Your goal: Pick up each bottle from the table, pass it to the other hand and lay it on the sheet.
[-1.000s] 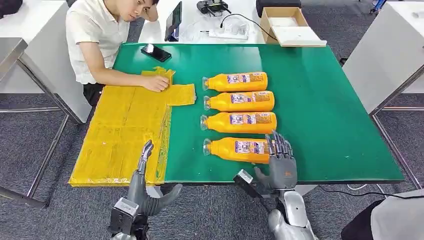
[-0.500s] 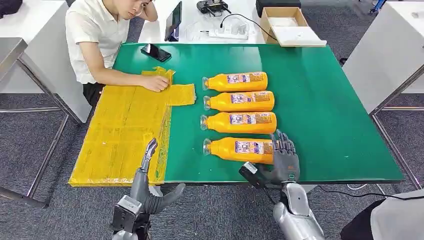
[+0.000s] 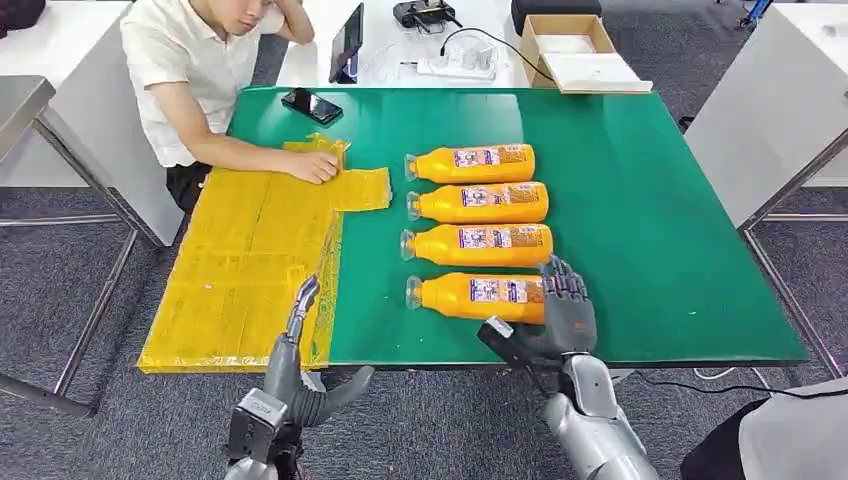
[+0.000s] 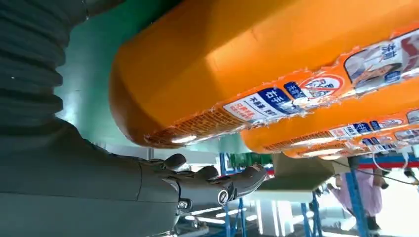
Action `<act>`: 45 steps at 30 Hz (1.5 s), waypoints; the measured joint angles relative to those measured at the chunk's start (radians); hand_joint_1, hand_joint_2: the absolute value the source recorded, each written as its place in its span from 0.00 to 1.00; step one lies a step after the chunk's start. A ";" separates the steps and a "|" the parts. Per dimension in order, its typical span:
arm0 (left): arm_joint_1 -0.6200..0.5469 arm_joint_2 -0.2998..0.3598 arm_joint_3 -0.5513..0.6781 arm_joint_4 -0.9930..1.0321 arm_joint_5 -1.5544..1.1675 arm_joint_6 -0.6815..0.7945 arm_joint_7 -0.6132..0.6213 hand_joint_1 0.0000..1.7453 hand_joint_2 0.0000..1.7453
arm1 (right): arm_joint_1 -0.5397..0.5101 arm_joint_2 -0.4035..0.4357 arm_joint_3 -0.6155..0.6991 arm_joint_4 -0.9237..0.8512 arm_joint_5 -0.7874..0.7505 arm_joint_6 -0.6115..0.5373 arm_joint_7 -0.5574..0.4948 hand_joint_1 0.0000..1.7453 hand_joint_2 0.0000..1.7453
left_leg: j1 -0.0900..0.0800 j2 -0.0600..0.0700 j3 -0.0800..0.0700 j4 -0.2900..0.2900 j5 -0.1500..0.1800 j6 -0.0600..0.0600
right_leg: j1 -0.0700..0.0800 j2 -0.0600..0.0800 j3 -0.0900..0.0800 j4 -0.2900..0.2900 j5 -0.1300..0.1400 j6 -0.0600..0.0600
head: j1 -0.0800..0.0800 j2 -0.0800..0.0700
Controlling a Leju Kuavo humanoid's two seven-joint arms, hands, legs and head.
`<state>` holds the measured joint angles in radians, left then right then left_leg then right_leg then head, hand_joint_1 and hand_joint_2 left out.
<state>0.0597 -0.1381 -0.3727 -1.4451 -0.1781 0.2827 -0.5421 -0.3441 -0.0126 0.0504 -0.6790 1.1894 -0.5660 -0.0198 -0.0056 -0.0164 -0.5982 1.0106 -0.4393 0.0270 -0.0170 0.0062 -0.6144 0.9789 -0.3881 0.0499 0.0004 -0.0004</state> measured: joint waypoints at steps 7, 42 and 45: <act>-0.015 0.000 -0.006 0.008 -0.008 -0.014 0.005 0.00 1.00 | -0.039 -0.010 0.014 0.062 -0.044 0.074 -0.009 1.00 1.00 | 0.000 0.000 0.001 0.000 0.000 0.000 | 0.000 0.000 0.001 0.000 0.000 0.000 | 0.000 0.000; -0.015 -0.025 0.020 0.011 0.266 0.030 0.006 0.00 1.00 | 0.097 0.034 0.014 -0.055 -0.633 0.120 -0.586 1.00 1.00 | 0.001 -0.001 0.001 0.000 0.000 0.000 | 0.001 0.000 0.002 0.000 0.000 0.000 | 0.000 0.000; -0.013 -0.033 0.028 0.011 0.311 0.052 0.011 0.00 1.00 | 0.141 0.046 0.040 -0.154 -0.691 0.120 -0.620 1.00 1.00 | 0.001 -0.001 0.001 0.000 0.000 0.000 | 0.000 0.000 0.002 0.000 0.000 0.000 | 0.000 0.000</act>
<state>0.0467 -0.1709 -0.3448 -1.4340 0.1324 0.3350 -0.5306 -0.2028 0.0336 0.0908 -0.8325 0.4985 -0.4463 -0.6394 -0.0050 -0.0175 -0.5973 1.0105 -0.4394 0.0267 -0.0166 0.0059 -0.6128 0.9793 -0.3885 0.0496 0.0004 -0.0004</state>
